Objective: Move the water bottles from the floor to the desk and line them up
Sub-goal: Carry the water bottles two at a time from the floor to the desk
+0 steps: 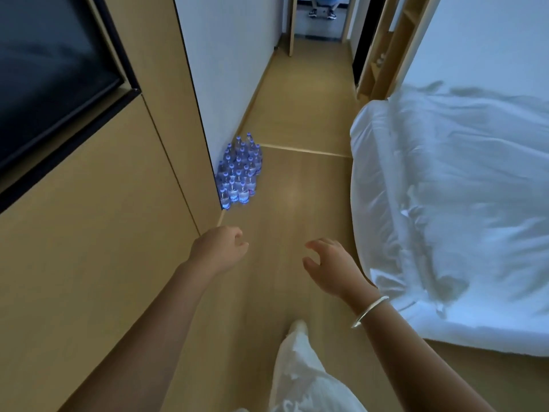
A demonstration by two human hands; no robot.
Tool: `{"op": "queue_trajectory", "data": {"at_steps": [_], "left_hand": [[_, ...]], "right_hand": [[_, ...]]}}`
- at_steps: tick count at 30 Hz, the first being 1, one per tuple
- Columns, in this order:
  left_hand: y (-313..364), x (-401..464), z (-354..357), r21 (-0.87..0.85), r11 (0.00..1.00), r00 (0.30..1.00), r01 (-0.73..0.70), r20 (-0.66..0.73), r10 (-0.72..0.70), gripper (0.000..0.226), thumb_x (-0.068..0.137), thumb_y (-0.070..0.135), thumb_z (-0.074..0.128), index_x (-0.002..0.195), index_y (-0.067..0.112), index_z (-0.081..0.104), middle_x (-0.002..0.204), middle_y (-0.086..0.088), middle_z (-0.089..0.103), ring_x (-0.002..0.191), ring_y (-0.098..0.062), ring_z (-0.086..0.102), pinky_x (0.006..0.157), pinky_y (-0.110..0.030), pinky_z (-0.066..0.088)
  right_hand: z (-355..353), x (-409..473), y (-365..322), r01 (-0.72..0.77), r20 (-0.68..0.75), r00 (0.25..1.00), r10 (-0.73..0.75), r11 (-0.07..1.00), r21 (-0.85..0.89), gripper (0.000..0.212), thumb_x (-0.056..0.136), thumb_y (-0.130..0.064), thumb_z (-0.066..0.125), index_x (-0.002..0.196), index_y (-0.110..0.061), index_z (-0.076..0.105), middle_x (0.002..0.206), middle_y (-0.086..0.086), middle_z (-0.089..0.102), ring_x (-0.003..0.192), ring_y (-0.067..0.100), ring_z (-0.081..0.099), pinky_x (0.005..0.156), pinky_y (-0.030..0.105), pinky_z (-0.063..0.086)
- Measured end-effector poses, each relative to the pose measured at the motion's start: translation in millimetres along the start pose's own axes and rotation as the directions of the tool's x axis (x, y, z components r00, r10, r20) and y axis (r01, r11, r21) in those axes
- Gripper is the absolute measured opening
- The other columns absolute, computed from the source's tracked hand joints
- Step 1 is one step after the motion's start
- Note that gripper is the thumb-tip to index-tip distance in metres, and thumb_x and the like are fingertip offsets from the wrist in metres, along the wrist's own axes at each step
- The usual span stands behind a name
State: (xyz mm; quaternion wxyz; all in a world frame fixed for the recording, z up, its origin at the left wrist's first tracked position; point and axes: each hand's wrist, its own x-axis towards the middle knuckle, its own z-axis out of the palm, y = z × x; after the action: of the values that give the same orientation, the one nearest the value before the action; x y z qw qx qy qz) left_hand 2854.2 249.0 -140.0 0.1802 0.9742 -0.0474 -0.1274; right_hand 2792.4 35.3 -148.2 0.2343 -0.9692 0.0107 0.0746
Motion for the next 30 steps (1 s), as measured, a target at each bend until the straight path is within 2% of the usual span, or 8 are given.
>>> {"op": "queue_trajectory", "data": {"at_steps": [5, 8, 11, 16, 18, 21, 24, 30], "left_hand": [[47, 107, -13, -0.033, 0.999, 0.999, 0.031, 0.035, -0.03, 0.033, 0.091, 0.036, 0.053, 0.12, 0.021, 0.059, 0.117, 0.0, 0.062, 0.103, -0.022, 0.059, 0.084, -0.03, 0.046], [61, 159, -19, -0.038, 0.997, 0.998, 0.06, 0.025, -0.059, 0.013, 0.091, 0.034, 0.053, 0.086, 0.023, 0.056, 0.089, -0.001, 0.059, 0.083, -0.024, 0.059, 0.071, -0.031, 0.045], [65, 200, -26, -0.055, 0.994, 0.995, 0.099, 0.015, -0.099, 0.034, 0.091, 0.033, 0.051, 0.065, 0.019, 0.033, 0.066, 0.002, 0.043, 0.063, -0.02, 0.041, 0.054, -0.028, 0.029], [60, 271, -35, -0.071, 0.976, 0.978, 0.205, 0.057, -0.201, 0.018, 0.089, 0.03, 0.048, 0.074, 0.018, 0.048, 0.081, -0.001, 0.056, 0.081, -0.03, 0.054, 0.062, -0.029, 0.037], [57, 303, -36, -0.078, 0.973, 0.974, 0.219, 0.079, -0.213, 0.018, 0.088, 0.03, 0.047, 0.075, 0.019, 0.05, 0.081, 0.0, 0.057, 0.079, -0.029, 0.052, 0.064, -0.028, 0.039], [45, 374, -31, -0.096, 0.961, 0.963, 0.261, 0.093, -0.253, 0.022, 0.089, 0.03, 0.049, 0.096, 0.011, 0.057, 0.104, -0.01, 0.061, 0.093, -0.029, 0.057, 0.075, -0.032, 0.043], [35, 426, -25, -0.092, 0.965, 0.964, 0.247, 0.129, -0.234, 0.028, 0.091, 0.033, 0.048, 0.11, 0.014, 0.056, 0.113, -0.006, 0.06, 0.102, -0.025, 0.056, 0.076, -0.029, 0.039], [-4, 587, -21, -0.085, 0.95, 0.93, 0.3, 0.249, -0.272, 0.022, 0.089, 0.035, 0.044, 0.098, 0.017, 0.053, 0.112, -0.006, 0.058, 0.103, -0.026, 0.055, 0.082, -0.033, 0.043]], "right_hand": [[-45, 115, 37, 0.032, 0.0, 0.999, -0.032, 0.999, 0.0, 0.04, 0.091, -0.025, 0.052, 0.129, -0.012, 0.054, 0.124, 0.005, 0.057, 0.119, 0.023, 0.047, 0.096, 0.028, 0.037], [-68, 179, 49, 0.05, 0.03, 0.998, -0.049, 0.999, -0.01, 0.041, 0.092, -0.027, 0.05, 0.131, -0.014, 0.052, 0.125, 0.004, 0.055, 0.12, 0.022, 0.046, 0.097, 0.029, 0.037], [-79, 234, 54, 0.067, 0.074, 0.995, -0.066, 0.998, -0.01, 0.041, 0.092, -0.027, 0.05, 0.131, -0.014, 0.051, 0.125, 0.005, 0.055, 0.12, 0.022, 0.046, 0.097, 0.029, 0.037], [-82, 313, 59, 0.1, 0.154, 0.983, -0.097, 0.995, -0.012, 0.04, 0.092, -0.026, 0.05, 0.131, -0.014, 0.051, 0.129, 0.004, 0.054, 0.121, 0.023, 0.045, 0.097, 0.029, 0.036], [-82, 348, 62, 0.112, 0.184, 0.977, -0.108, 0.994, -0.015, 0.04, 0.092, -0.026, 0.05, 0.13, -0.014, 0.051, 0.129, 0.004, 0.054, 0.121, 0.024, 0.046, 0.097, 0.029, 0.036], [-76, 422, 65, 0.112, 0.23, 0.968, -0.103, 0.993, -0.027, 0.04, 0.092, -0.026, 0.05, 0.131, -0.015, 0.051, 0.131, 0.003, 0.053, 0.121, 0.023, 0.047, 0.098, 0.028, 0.036], [-73, 472, 65, 0.102, 0.265, 0.96, -0.085, 0.994, -0.049, 0.04, 0.093, -0.027, 0.049, 0.131, -0.016, 0.05, 0.133, 0.002, 0.052, 0.116, 0.025, 0.05, 0.097, 0.028, 0.038], [-54, 628, 52, 0.077, 0.385, 0.922, -0.049, 0.995, -0.058, 0.042, 0.093, -0.028, 0.049, 0.134, -0.017, 0.047, 0.138, 0.001, 0.047, 0.117, 0.022, 0.05, 0.097, 0.026, 0.037]]}}
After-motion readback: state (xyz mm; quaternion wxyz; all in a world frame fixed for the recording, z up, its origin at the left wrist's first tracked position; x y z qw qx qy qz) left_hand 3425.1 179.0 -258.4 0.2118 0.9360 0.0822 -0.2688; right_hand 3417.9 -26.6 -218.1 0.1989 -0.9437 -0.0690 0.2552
